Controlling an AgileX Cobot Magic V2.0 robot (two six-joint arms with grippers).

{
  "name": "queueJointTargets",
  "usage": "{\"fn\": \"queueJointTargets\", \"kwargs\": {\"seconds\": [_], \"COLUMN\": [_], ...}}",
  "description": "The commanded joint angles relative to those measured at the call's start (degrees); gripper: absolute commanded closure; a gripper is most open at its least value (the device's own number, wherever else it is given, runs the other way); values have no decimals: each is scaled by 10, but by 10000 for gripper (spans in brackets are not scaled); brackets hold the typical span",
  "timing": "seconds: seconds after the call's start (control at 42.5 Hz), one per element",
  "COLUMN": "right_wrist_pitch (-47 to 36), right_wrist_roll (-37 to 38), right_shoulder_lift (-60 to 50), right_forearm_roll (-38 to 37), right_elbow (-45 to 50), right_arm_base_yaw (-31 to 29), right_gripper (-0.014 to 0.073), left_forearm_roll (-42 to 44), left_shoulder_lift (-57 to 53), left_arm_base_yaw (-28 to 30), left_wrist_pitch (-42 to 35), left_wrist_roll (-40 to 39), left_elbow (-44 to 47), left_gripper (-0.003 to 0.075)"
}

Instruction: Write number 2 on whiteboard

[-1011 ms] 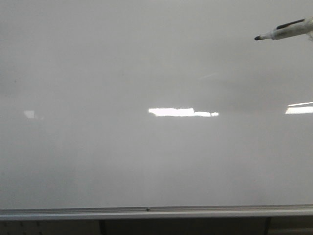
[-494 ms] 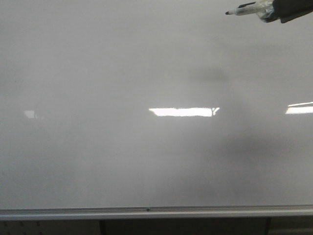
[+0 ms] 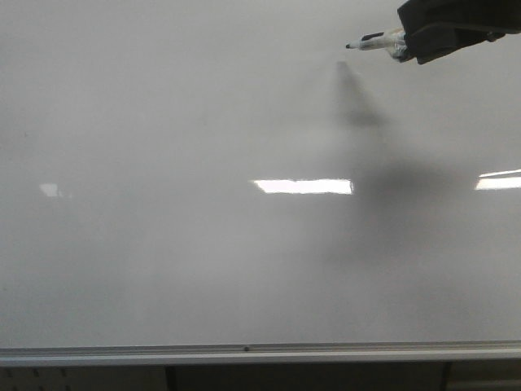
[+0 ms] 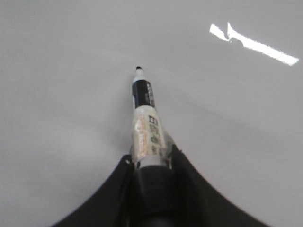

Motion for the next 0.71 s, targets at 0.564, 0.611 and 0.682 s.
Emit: {"fn": "queueJointTargets", "kwargs": {"seconds": [0.564, 0.611, 0.682], "right_wrist_pitch": [97, 96, 100], "right_wrist_roll": [-7, -7, -7], "right_shoulder_lift": [40, 46, 48], "right_forearm_roll": [14, 14, 14], "right_elbow": [-26, -26, -26], "right_arm_base_yaw": [-26, -22, -22], "right_gripper": [544, 544, 544], "left_forearm_roll": [-11, -11, -11], "left_shoulder_lift": [-4, -4, -4], "left_arm_base_yaw": [1, 1, 1], "left_wrist_pitch": [-40, -40, -40], "left_wrist_roll": [-6, -6, -6], "left_elbow": [-16, -16, -16], "left_gripper": [290, 290, 290]}}
